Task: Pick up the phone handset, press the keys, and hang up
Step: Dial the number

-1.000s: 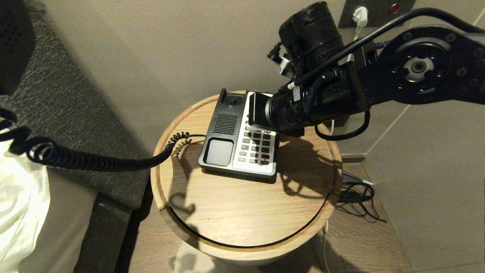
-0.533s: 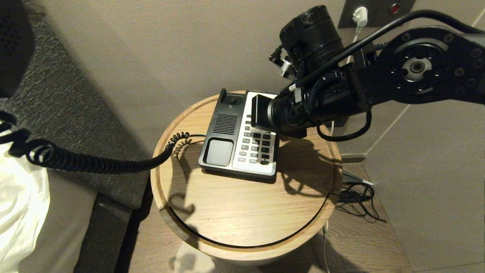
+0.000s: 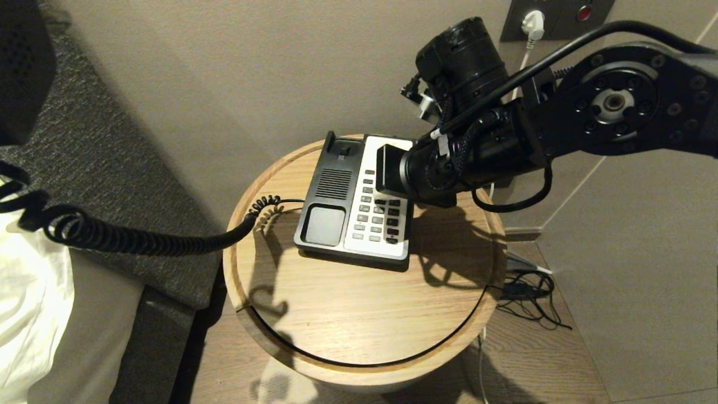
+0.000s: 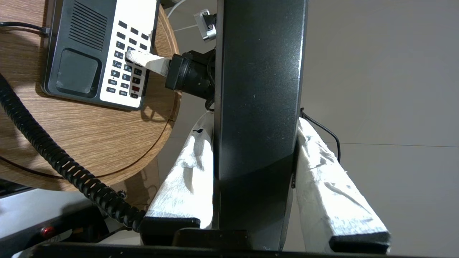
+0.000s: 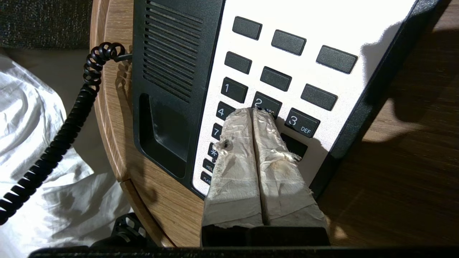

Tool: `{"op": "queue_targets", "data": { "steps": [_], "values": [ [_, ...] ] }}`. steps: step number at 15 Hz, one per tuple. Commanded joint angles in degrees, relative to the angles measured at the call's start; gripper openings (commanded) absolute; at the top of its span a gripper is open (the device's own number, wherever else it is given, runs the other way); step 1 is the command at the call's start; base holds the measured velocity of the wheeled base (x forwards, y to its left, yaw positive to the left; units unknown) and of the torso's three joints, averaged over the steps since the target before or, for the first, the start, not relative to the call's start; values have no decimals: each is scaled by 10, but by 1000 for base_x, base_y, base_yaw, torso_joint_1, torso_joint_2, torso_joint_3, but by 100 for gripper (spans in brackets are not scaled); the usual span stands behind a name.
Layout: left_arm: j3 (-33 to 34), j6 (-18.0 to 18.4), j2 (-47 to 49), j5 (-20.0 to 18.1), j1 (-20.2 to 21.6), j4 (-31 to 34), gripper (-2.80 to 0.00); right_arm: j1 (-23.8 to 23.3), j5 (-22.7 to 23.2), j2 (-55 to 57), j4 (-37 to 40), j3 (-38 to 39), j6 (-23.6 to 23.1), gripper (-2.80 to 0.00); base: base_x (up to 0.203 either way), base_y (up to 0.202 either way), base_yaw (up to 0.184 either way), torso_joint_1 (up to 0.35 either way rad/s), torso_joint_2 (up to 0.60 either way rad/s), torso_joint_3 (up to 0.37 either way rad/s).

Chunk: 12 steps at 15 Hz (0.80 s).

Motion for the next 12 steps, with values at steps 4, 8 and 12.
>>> {"op": "queue_targets", "data": {
  "steps": [4,8,12],
  "values": [
    [2,-3,1,-1,0,2,-280,-5,-1,2,1,19,0,-280,0,0,0,0,0,0],
    [4,-4,-1,-1,1,2,-280,-1,-1,-10,0,7,0,-280,0,0,0,0,0,0],
    [11,-4,-5,-1,2,2,-280,1,0,-23,3,8,2,-280,0,0,0,0,0,0]
  ]
}}
